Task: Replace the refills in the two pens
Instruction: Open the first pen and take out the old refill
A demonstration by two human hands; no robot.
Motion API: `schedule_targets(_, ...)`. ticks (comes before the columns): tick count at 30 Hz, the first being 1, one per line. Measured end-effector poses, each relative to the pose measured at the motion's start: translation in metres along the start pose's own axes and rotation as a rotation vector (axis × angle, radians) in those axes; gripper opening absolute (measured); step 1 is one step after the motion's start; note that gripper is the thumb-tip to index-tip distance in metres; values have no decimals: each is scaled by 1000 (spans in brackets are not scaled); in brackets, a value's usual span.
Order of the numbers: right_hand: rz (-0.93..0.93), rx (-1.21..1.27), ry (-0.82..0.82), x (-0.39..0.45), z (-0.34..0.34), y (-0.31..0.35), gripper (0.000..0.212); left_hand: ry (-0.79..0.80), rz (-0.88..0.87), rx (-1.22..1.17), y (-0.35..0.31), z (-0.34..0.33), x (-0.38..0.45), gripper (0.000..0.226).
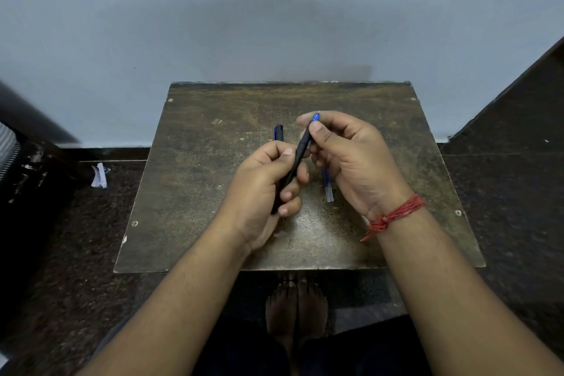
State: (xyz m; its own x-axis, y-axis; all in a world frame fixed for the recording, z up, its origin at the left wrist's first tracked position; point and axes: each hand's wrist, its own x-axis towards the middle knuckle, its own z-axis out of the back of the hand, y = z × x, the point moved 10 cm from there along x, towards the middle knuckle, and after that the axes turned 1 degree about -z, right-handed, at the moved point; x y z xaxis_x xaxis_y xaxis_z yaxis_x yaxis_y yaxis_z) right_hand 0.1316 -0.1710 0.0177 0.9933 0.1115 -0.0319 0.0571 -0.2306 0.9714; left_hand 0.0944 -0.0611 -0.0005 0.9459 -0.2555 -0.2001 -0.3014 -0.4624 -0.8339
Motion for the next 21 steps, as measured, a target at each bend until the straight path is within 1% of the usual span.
schedule_targets(4,9,16,-107,0,8,-2,5,-5,-5,14,1,-1,-1,15)
schedule_targets(6,9,12,-140,0,10,-4,6,-8,-9,36,3,-3,-1,16)
schedule_targets(8,10,4,-139,0,10,-5,1,-13,-19,60,4,-2,0,16)
schedule_targets(13,-34,-2,-88,0,6,-4,21,-52,-38,121,3,1,1,26)
schedule_targets(15,-53,12,-105,-1,7,-5,18,-65,-42,136,4,2,1,24)
schedule_targets(18,-32,-82,-156,-3,12,-4,10,-70,-38,152,5,3,1,27)
schedule_targets(21,-15,-105,-162,-3,11,-3,9,-47,-53,184,4,1,1,30)
